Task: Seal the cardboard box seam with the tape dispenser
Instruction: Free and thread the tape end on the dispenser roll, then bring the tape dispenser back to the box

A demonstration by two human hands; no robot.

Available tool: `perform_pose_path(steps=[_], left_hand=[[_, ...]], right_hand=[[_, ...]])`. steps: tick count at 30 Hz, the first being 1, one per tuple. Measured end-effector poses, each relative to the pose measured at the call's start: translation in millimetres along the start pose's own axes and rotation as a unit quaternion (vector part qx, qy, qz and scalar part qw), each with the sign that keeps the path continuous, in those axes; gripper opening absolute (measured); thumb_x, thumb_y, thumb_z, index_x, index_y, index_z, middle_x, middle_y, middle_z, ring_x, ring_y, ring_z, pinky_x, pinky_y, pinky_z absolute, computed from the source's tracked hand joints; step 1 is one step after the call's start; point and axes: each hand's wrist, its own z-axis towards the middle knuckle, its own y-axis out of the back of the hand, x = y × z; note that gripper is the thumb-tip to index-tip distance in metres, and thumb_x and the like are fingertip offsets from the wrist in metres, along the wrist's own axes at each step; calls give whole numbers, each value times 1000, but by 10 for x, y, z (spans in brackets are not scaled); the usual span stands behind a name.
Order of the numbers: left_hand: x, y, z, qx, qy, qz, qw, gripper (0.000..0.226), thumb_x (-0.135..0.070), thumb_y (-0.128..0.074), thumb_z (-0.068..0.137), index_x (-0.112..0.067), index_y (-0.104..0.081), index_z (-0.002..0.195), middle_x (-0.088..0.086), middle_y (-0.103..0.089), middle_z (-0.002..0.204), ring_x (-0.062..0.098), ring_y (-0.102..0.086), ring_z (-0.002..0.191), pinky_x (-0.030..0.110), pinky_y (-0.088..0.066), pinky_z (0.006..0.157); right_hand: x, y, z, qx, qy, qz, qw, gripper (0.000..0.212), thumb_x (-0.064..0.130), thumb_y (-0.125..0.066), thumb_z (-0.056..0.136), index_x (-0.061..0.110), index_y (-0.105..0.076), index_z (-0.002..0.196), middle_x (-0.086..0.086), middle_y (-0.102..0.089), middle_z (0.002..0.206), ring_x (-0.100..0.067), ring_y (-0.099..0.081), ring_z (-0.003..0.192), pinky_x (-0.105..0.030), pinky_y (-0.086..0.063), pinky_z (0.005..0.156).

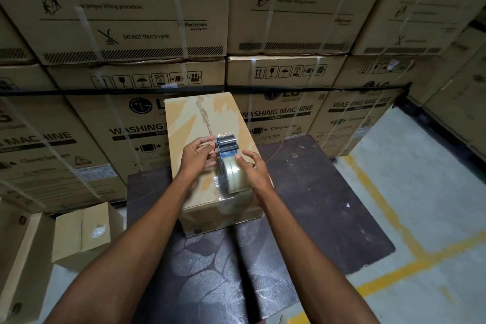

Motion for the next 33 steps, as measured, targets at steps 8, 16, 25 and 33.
perform_pose_path(steps=[8, 16, 25, 33], left_hand=[[-249, -154, 252, -37, 9, 63, 997, 14, -19, -80, 98, -6, -82, 104, 11, -85, 101, 26, -82, 86, 27, -64, 61], [-17, -302, 71, -70, -15, 7, 997, 18, -20, -72, 104, -8, -79, 115, 6, -86, 98, 28, -81, 89, 28, -67, 74], [532, -559, -56, -64, -89, 429, 896, 60, -48, -49, 110, -28, -39, 165, 3, -47, 170, 26, -47, 153, 52, -40, 126], [758, -676, -38, -31, -49, 644, 763, 78, -63, -17, 109, -17, -22, 171, 14, -33, 177, 38, -32, 161, 60, -22, 133]], right_hand=[[-6, 74, -12, 15, 14, -18, 1000, 42, 37, -70, 100, 24, -62, 139, -10, -56, 99, -17, -54, 91, -11, -42, 58], [-124, 181, 170, 26, -9, 72, 997, 36, 26, -72, 100, 28, -62, 135, 9, -56, 64, -1, -48, 58, -17, -40, 58], [93, 772, 714, 8, -1, 112, 994, 40, 17, -70, 101, 17, -59, 139, 21, -56, 52, 7, -52, 53, -10, -46, 59], [-148, 1364, 1174, -62, -55, 114, 990, 30, 15, -67, 103, 12, -60, 131, 4, -57, 73, 4, -60, 55, -12, -47, 52]])
